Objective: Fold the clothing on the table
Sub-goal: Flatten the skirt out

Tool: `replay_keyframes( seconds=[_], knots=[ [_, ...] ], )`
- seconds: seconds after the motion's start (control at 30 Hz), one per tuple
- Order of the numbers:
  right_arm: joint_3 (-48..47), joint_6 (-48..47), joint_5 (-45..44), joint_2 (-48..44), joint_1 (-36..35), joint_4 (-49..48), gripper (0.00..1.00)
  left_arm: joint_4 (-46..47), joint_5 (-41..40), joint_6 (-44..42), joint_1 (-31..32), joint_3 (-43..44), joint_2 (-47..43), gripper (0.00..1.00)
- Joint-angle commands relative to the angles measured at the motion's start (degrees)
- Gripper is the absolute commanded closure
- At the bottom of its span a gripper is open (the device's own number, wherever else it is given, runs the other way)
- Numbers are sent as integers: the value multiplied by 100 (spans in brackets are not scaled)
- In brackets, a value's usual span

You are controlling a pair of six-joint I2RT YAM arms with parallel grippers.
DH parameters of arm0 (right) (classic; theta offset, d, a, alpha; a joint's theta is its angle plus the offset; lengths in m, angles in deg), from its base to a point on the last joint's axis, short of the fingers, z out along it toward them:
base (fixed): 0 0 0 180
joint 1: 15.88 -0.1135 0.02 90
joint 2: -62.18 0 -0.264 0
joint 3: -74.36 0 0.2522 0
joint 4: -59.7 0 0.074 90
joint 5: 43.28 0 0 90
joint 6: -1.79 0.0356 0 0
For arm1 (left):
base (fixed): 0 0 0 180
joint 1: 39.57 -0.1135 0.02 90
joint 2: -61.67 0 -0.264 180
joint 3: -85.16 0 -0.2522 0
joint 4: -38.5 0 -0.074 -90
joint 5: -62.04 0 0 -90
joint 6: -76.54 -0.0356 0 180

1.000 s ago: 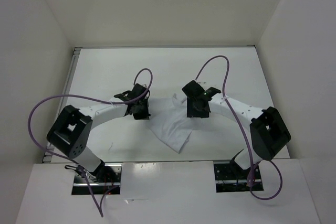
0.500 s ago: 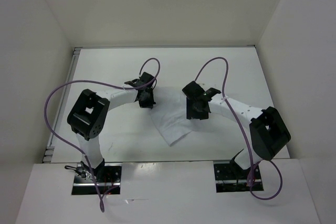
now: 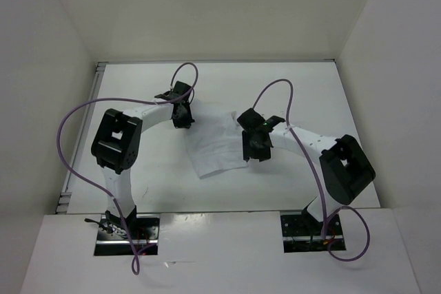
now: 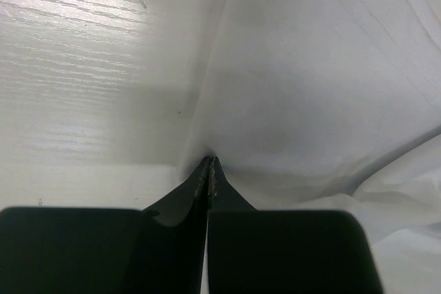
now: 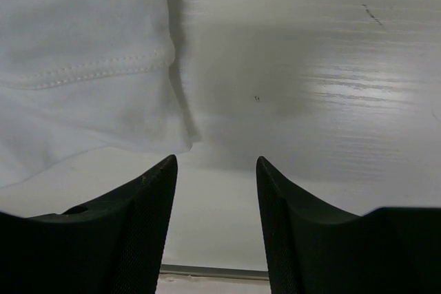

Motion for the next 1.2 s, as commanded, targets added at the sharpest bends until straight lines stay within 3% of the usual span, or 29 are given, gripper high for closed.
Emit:
replay_keyframes(
  seconds=[0.0,0.23,0.4,0.5,0.53,0.6,0.63,0.7,0.8,0.9,1.17],
  knots=[
    [74,-154,367,259,34,-313,45,-77,21,-168,25,134,83,100],
    [-31,-207,825,567,86,-682,46,-76,83,-220,25,81,30,100],
    [-31,-207,1097,1005,87,-963,56,-76,83,-220,25,28,-145,100],
    [-84,-260,1194,1208,87,-1086,83,-76,136,-220,25,-42,-259,100],
    [-84,-208,1194,1209,87,-1087,100,-76,214,-220,25,-94,-356,100],
    [-84,-41,913,904,34,-1087,100,-76,407,-220,25,-244,-523,98],
    [-136,-40,860,701,-18,-1087,100,-15,469,-220,25,-392,-793,92],
    [-312,39,641,236,-19,-747,100,55,627,-220,25,-595,-1172,52],
    [-996,31,412,-792,-19,-342,100,283,760,-89,235,-1086,-2417,30],
    [-1471,-40,412,-1085,-19,-147,100,284,874,43,289,-1351,-2957,24],
    [-1912,-41,912,-1568,-71,-373,100,231,1023,369,658,-2352,-3880,24]
  ],
)
